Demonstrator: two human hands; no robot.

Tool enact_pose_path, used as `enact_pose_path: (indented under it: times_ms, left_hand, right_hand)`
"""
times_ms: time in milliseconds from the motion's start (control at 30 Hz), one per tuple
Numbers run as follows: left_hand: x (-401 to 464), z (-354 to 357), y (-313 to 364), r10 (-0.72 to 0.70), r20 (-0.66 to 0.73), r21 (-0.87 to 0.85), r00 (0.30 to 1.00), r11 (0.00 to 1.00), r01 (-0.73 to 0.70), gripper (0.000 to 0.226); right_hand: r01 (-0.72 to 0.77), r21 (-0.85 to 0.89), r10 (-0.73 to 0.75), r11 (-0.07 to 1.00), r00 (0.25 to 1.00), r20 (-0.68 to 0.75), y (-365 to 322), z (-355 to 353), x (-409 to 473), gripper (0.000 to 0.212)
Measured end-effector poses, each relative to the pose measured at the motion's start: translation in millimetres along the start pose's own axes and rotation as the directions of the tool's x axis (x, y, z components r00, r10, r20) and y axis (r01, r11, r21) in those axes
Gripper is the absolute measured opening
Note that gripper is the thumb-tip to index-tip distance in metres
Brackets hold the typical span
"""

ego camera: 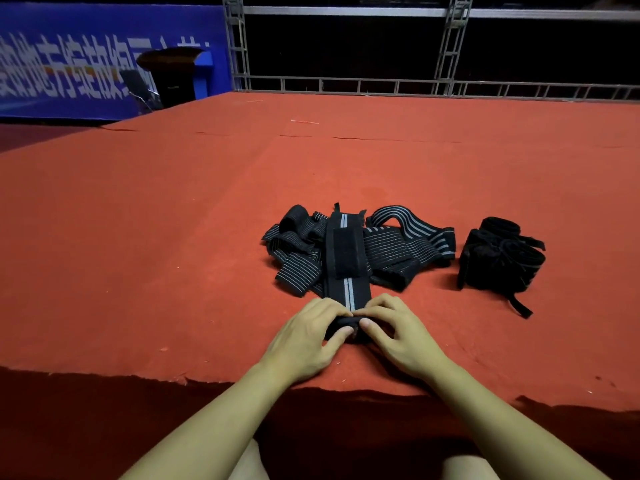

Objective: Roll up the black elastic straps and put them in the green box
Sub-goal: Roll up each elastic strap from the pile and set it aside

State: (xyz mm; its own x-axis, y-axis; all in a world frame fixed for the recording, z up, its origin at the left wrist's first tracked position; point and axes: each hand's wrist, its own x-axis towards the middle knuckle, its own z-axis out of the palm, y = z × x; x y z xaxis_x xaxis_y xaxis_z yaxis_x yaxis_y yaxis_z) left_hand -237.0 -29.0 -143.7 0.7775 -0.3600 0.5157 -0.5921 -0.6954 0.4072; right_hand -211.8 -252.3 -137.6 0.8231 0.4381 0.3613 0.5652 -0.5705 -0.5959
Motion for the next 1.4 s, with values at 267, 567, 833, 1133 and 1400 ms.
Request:
enact_pose_path:
  times_ms: [267, 567, 833, 1133, 1400]
  left_hand:
    - [-1, -3, 4, -0.016, -0.014, -0.036, 1.0, 0.999, 0.016, 0.023]
    - [-2, -8, 6, 0.011, 0.079, 0.025, 0.997, 1.0, -0.013, 0.037]
    - [-1, -6, 4, -0.019, 0.13, 0.074, 0.991, 0.997, 0.009, 0.04]
    - [2, -3, 3, -0.096, 0.113, 0.07, 0.989, 0.994, 0.089, 0.033]
    - [4, 0, 0, -0.168, 0.118, 0.038, 0.979, 0.986, 0.165, 0.051]
  right_hand:
    - [-0.092, 0.214, 0.101, 0.973, 0.995, -0.029, -7, -3, 0, 0.009]
    - [-0.139, 0.215, 0.138, 0.967, 0.99, 0.021, -9, -2, 2, 0.005]
    - [-0.092, 0.014, 0.092, 0.996, 0.996, 0.019, -6, -1, 4, 0.015]
    - [0.009, -0.065, -0.01, 0.998, 1.0, -0.026, -3, 0, -2, 0.032]
    - [0.0, -0.026, -0.002, 1.0, 0.998, -0.063, -8, -1, -5, 0.021]
